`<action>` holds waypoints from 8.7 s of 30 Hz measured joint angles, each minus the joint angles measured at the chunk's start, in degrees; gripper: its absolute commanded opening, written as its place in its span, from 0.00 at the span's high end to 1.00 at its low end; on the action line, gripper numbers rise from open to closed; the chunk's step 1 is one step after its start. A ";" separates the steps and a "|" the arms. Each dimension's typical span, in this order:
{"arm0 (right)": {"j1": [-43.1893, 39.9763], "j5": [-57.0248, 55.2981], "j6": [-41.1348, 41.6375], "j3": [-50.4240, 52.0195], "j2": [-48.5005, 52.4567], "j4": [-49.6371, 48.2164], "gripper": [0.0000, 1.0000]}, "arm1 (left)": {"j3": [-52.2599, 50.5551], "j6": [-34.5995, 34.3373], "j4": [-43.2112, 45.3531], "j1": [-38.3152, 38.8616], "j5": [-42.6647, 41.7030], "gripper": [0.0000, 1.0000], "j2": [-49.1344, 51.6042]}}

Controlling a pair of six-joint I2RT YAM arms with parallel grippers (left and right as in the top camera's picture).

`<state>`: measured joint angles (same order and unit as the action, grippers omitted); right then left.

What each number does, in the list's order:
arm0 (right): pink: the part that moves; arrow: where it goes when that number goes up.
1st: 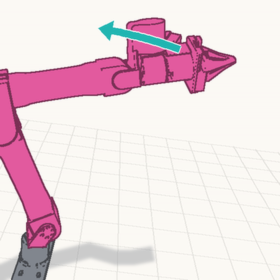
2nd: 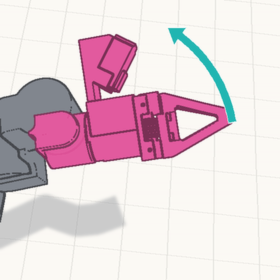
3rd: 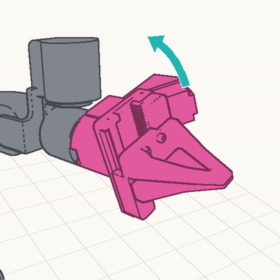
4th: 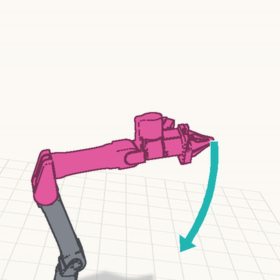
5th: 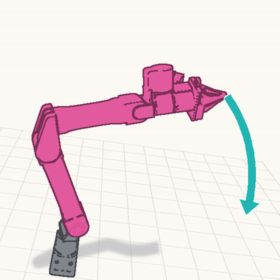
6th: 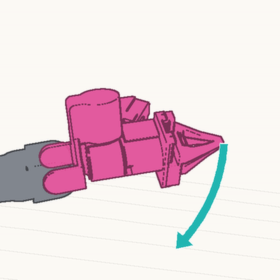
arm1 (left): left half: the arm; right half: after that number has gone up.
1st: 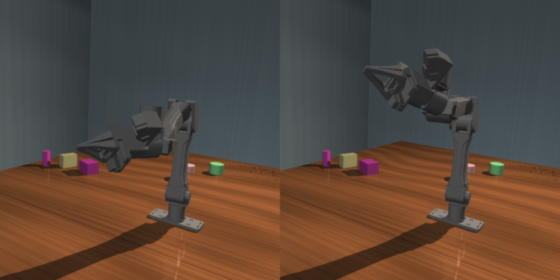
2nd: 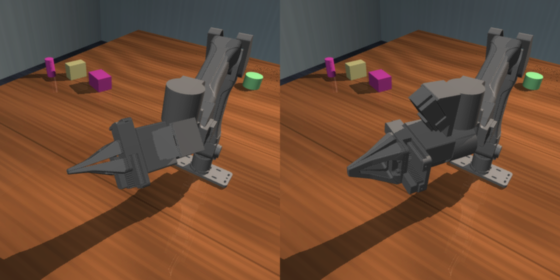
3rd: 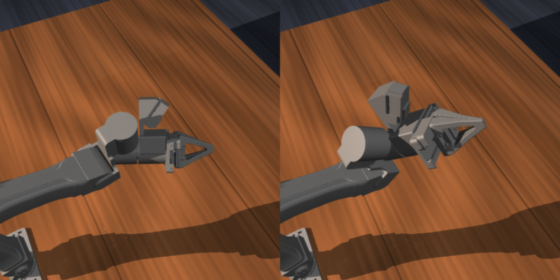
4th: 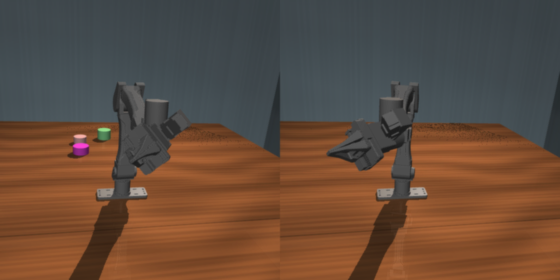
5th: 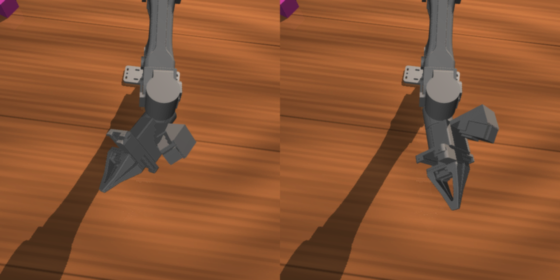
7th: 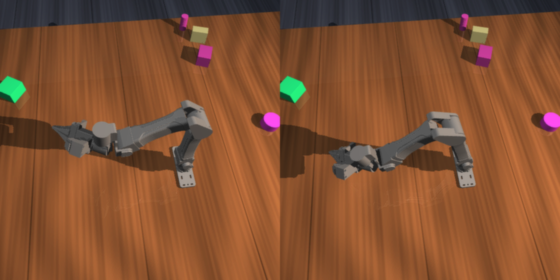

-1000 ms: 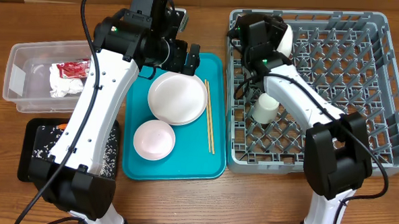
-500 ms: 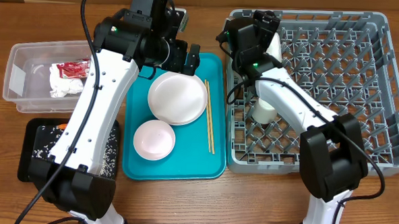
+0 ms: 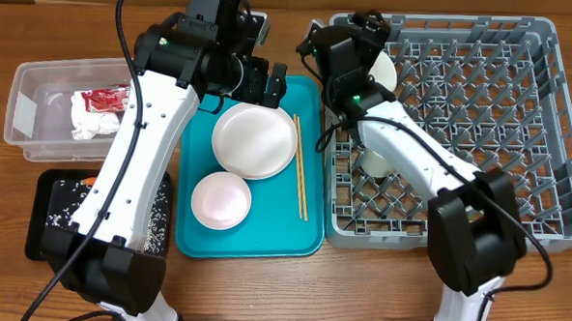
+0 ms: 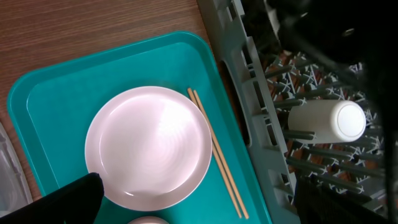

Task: Sort waste into correct bins and load items into the dishwasher
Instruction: 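Place the white bowl upside down in the rack's back row and release, then reach the left gripper to the small pink bowl and grasp its rim, then lift the pink bowl and hand it to the right gripper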

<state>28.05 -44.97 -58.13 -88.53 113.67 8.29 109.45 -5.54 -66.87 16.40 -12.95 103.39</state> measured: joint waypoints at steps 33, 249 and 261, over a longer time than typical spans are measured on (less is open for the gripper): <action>-20.94 54.05 63.14 2.47 -3.32 18.14 0.92 | 0.00 0.00 0.00 0.00 0.00 0.00 0.00; -15.15 77.64 64.13 -0.09 -22.75 62.31 0.34 | -14.58 -11.10 -1.22 5.40 1.33 0.96 -2.99; -7.26 71.12 64.35 0.28 -22.75 55.78 0.55 | -14.58 -11.39 -1.46 5.38 -1.20 0.94 -2.99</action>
<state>20.80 26.15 6.22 -88.25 90.91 64.07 94.87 -16.93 -68.34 21.78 -14.15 100.40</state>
